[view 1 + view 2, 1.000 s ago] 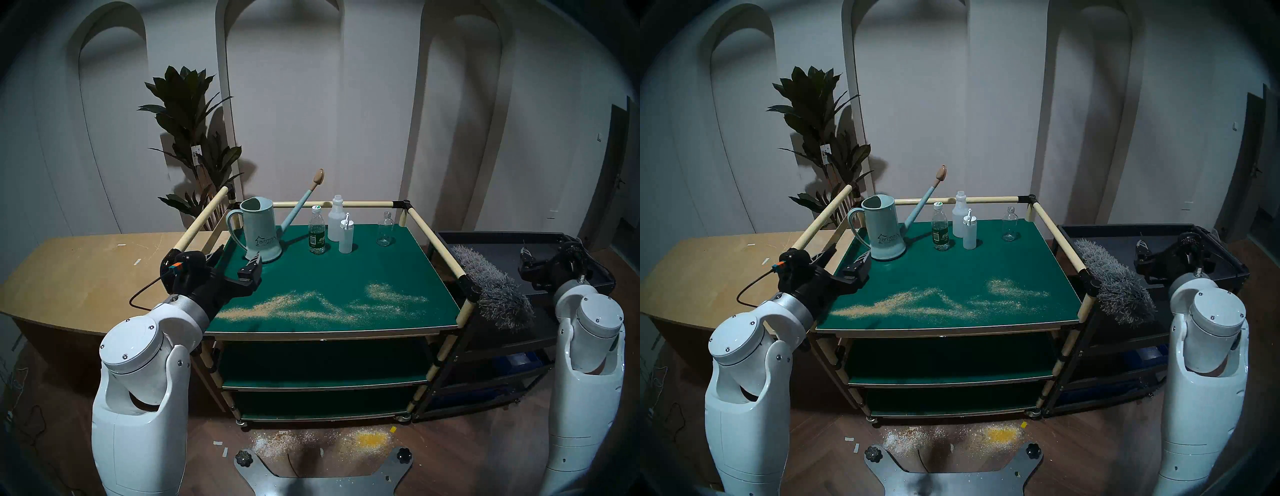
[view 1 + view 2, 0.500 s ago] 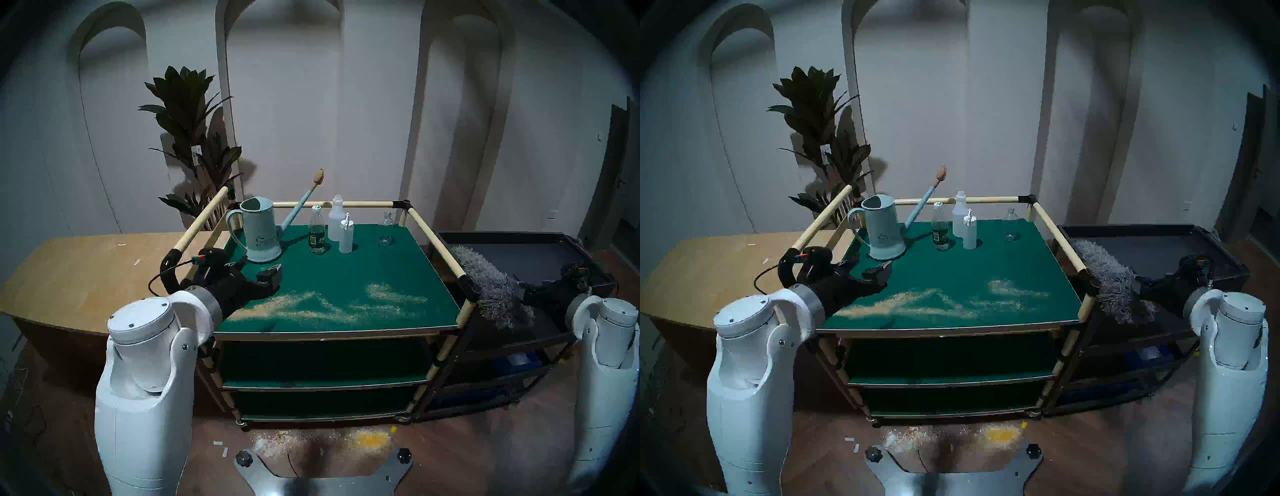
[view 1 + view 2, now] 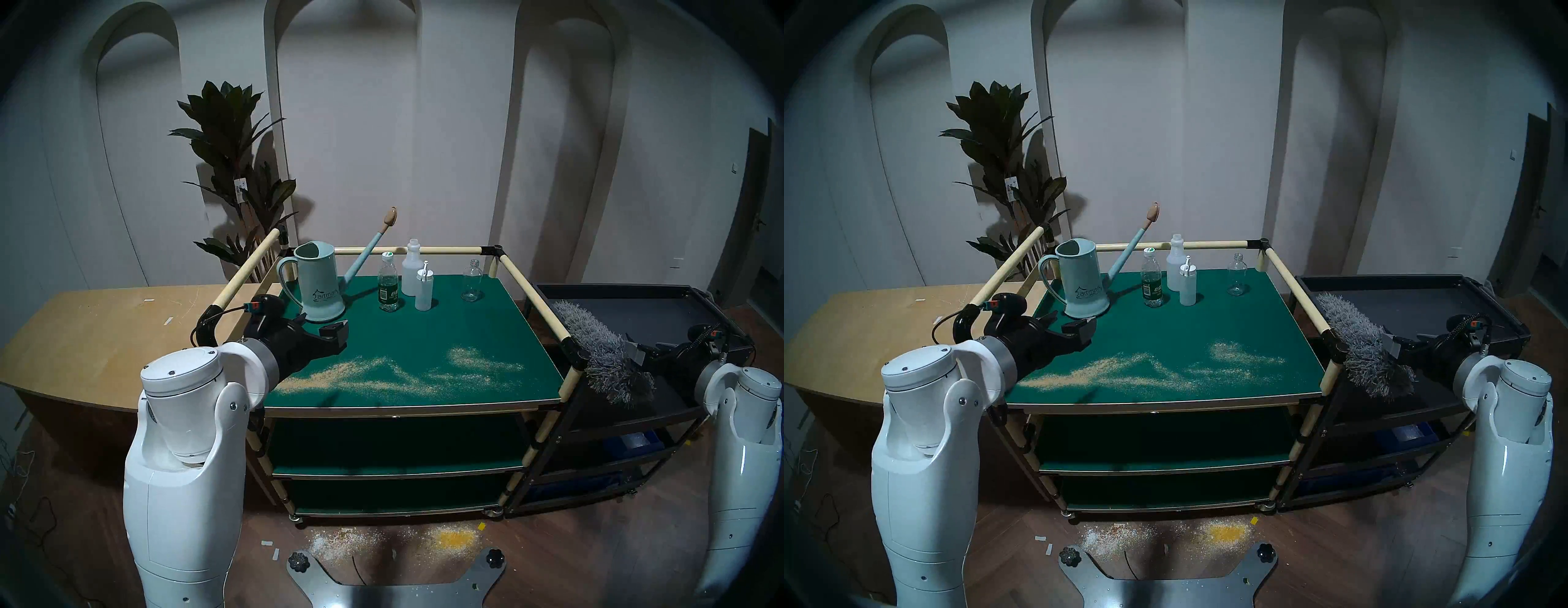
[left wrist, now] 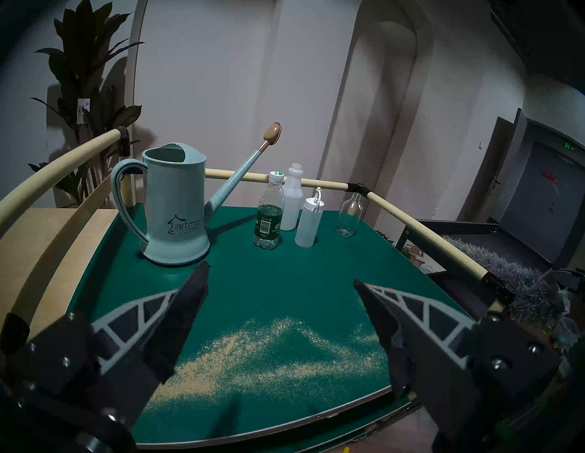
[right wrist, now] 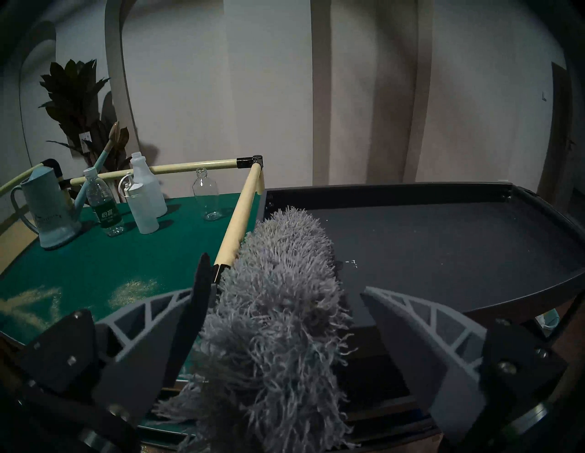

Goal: Dust the shelf with the duster

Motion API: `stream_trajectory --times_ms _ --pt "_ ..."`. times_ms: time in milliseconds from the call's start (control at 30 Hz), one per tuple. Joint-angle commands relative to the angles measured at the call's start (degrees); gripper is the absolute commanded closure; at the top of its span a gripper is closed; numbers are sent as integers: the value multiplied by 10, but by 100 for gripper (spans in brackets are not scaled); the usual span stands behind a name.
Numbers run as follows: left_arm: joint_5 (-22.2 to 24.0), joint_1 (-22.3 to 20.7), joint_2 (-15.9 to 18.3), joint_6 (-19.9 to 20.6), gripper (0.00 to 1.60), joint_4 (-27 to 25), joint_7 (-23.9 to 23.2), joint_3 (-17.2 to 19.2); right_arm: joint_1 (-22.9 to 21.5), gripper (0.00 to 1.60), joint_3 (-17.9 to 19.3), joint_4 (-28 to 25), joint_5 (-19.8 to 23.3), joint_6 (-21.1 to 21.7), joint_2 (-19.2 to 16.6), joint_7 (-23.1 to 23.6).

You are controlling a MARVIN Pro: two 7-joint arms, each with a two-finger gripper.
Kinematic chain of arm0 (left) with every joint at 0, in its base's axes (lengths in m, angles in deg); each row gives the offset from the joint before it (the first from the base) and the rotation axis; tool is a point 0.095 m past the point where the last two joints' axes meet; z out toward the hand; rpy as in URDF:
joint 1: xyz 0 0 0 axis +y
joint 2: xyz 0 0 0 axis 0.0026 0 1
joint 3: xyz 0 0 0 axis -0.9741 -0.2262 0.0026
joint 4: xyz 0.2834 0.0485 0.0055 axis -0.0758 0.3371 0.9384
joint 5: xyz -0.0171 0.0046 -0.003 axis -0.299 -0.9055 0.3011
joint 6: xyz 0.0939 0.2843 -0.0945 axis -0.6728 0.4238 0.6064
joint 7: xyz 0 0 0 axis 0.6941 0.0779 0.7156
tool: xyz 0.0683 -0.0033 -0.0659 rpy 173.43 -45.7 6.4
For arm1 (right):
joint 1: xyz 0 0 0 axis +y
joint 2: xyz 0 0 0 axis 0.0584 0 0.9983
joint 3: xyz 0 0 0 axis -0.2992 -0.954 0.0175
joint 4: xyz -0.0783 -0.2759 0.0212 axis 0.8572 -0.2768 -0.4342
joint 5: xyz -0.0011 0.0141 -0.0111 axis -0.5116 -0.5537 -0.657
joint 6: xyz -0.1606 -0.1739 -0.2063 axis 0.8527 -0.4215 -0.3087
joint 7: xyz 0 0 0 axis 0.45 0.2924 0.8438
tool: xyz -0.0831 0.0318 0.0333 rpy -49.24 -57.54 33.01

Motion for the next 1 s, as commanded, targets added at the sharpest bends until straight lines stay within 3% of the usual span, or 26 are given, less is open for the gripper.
stream_trajectory --times_ms 0,467,600,967 --pt "1 -16 1 -6 0 -2 -1 2 2 0 -2 -15 -1 -42 44 -19" --pt "6 -12 8 -9 0 2 2 -1 15 0 -16 -8 -10 -81 86 -52" --pt "-17 -6 32 -30 0 0 6 -19 12 0 -21 2 -16 -90 82 -54" --pt "-31 1 33 -45 0 -5 8 -27 -9 0 -40 35 -26 -107 92 -74"
